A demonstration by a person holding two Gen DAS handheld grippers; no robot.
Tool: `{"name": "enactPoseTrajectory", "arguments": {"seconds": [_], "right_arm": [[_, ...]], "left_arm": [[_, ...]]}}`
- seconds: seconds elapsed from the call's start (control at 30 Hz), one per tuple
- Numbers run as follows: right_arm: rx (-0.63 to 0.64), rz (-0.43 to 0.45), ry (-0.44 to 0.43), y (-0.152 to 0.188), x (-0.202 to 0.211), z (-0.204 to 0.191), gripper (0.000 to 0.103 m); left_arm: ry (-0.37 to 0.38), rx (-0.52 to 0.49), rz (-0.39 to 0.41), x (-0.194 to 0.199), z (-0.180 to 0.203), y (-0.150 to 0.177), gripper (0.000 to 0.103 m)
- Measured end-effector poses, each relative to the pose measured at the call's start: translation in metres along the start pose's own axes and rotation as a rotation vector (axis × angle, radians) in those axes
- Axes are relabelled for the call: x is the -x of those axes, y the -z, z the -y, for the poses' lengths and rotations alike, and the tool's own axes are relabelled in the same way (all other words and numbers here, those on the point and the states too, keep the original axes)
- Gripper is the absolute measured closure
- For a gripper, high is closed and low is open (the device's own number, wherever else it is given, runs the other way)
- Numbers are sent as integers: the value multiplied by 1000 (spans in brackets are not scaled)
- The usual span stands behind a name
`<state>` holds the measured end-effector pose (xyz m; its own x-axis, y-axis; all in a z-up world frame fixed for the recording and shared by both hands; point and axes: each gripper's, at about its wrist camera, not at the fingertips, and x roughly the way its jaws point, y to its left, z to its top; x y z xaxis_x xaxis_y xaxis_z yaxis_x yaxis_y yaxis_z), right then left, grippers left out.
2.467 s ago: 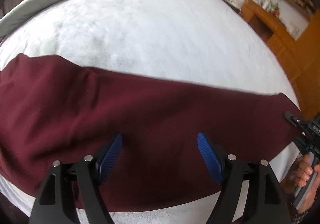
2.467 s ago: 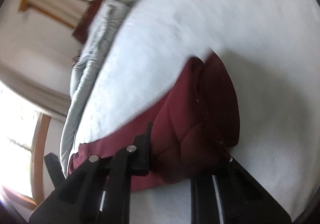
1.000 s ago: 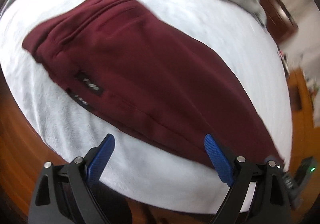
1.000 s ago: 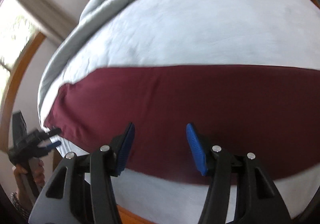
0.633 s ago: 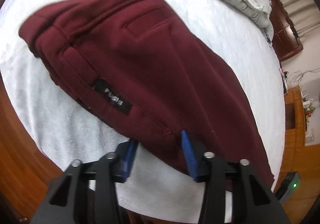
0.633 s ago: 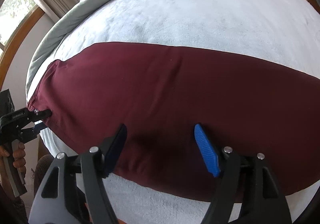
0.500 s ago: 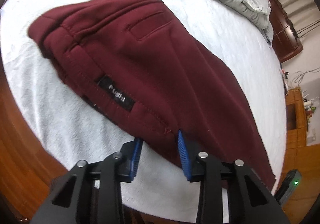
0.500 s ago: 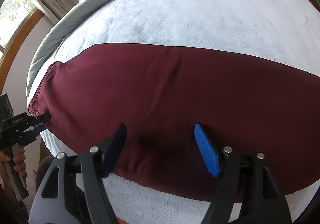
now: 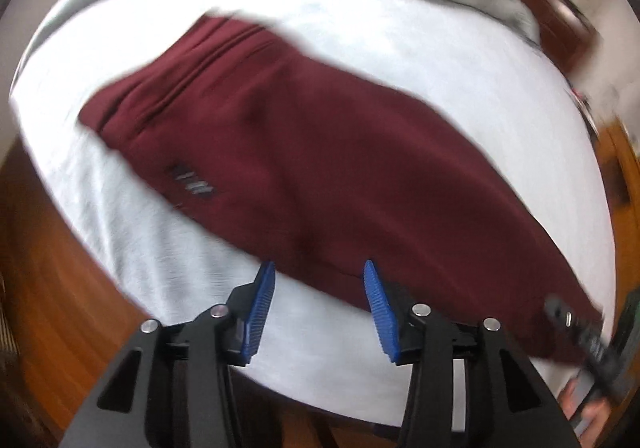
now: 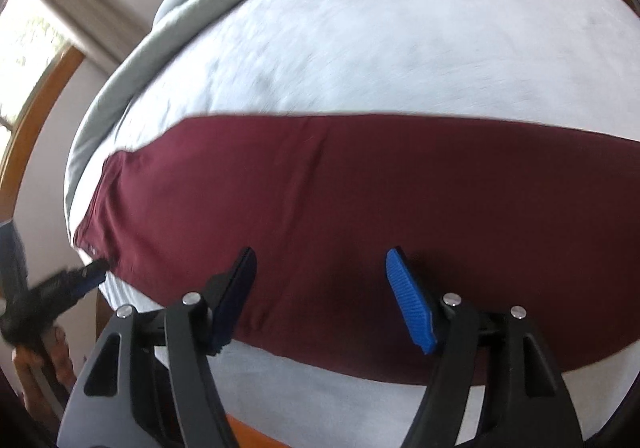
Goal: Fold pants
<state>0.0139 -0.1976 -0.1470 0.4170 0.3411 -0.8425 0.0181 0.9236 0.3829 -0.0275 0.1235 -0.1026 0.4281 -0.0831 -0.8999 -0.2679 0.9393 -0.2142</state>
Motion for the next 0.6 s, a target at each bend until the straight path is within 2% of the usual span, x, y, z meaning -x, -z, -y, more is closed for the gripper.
{"name": "enactPoseTrajectory", "arguments": {"seconds": [0.1, 0.2, 0.27, 0.3, 0.37, 0.47, 0.53, 0.6], "right_arm": [[-14, 51, 33, -3, 18, 16, 36], [-33, 70, 65, -6, 24, 34, 36], [-62, 52, 73, -8, 15, 49, 36], [-73, 41, 84, -8, 10, 55, 40], [-85, 20, 77, -8, -2, 67, 41], [-82, 35, 40, -10, 1, 70, 41], [-100, 52, 3, -9, 13, 77, 41], [-136, 68, -11, -4, 29, 88, 41]], "left_arm": [[73, -157, 33, -2, 59, 5, 48], [109, -253, 20, -27, 98, 5, 47], [93, -285, -10, -53, 114, -3, 47], [60, -298, -41, -69, 113, -1, 47], [29, -337, -43, -83, 116, 0, 46], [-12, -358, -36, -76, 126, 1, 46], [26, -357, -12, -61, 139, 5, 46], [62, -401, 1, -51, 161, 11, 44]]}}
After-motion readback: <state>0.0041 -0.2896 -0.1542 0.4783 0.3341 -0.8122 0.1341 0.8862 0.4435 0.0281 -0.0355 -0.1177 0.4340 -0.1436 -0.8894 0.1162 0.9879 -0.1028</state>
